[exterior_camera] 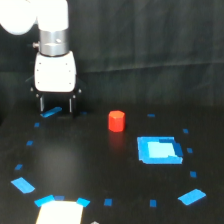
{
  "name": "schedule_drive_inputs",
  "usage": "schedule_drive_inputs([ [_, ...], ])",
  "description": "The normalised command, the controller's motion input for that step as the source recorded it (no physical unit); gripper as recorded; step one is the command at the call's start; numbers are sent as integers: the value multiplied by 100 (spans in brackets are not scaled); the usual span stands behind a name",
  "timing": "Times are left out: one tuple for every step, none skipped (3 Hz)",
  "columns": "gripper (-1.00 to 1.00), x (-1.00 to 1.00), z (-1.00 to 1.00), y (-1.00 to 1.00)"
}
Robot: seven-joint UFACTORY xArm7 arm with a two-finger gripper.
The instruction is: Pick up the red object from the table
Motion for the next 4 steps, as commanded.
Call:
schedule_drive_inputs([
  [91,100,-37,-11],
  [93,98,-25,-21],
  [100,100,-22,-6],
  [92,100,-16,58],
])
